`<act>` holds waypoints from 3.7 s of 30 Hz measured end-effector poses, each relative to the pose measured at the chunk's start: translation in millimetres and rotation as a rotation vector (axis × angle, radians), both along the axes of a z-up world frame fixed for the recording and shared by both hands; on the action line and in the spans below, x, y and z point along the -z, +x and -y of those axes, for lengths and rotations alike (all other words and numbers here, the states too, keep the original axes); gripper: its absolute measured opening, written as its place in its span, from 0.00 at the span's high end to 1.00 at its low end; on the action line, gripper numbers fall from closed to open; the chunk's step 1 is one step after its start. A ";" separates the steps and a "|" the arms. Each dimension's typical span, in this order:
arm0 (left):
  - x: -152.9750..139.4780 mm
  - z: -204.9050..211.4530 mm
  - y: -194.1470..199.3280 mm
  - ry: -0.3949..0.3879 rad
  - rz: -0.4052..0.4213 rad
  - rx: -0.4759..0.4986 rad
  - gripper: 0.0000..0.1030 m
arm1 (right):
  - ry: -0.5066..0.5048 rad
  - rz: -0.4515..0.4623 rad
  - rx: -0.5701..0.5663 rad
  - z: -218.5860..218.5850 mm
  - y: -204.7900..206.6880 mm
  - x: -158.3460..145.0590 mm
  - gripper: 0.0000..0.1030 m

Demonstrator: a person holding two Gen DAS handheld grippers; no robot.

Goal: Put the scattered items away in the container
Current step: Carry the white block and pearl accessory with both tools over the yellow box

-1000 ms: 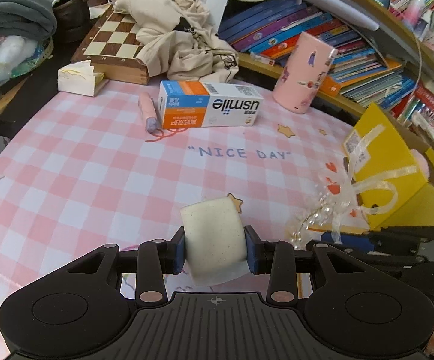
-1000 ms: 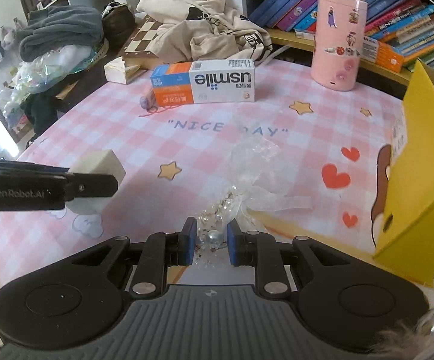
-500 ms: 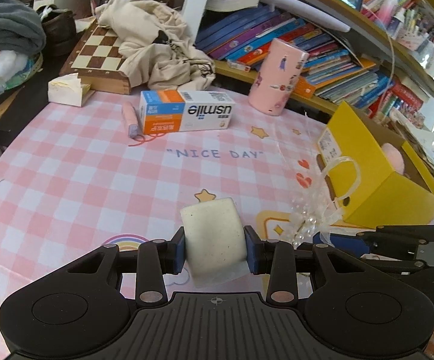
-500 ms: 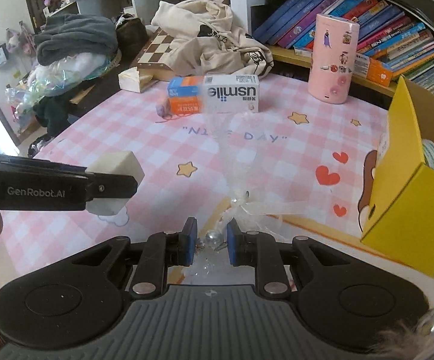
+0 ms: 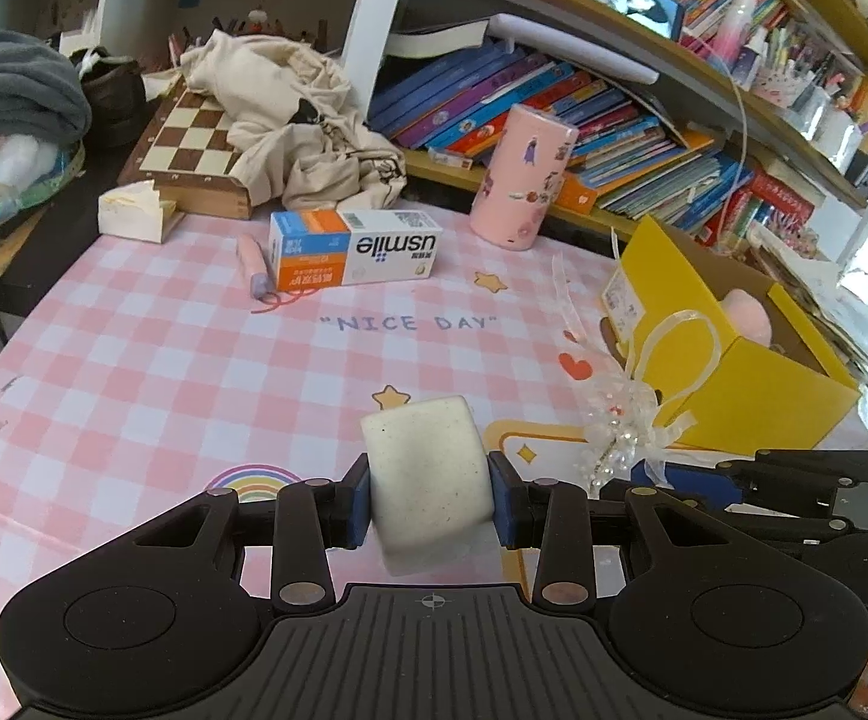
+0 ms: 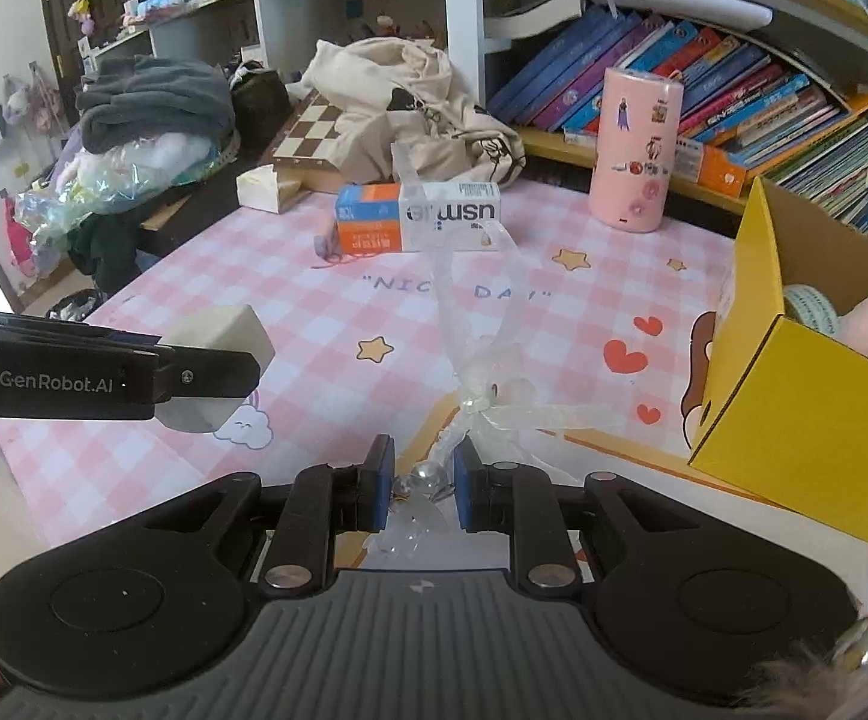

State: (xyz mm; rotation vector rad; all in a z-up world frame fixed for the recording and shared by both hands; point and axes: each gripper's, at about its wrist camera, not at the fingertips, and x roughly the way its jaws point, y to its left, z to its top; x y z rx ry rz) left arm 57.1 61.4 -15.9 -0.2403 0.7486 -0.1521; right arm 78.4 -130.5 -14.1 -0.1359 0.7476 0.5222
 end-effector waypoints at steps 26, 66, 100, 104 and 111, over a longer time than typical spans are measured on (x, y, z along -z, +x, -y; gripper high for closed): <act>5.4 26.5 -20.8 -0.030 -0.003 0.153 0.65 | -0.019 -0.010 0.152 28.3 -48.6 1.8 0.81; -4.8 156.0 10.5 0.019 0.012 0.359 0.65 | 0.024 -0.034 0.375 162.3 -55.2 -4.5 0.81; -68.6 280.5 69.3 0.088 0.267 0.316 0.65 | 0.128 0.236 0.257 296.7 31.5 -68.9 0.82; -71.1 287.1 81.7 0.108 0.278 0.300 0.65 | 0.134 0.256 0.227 297.8 50.6 -73.1 0.82; -64.8 293.3 107.9 0.145 0.259 0.263 0.65 | 0.124 0.223 0.177 296.1 84.6 -63.9 0.82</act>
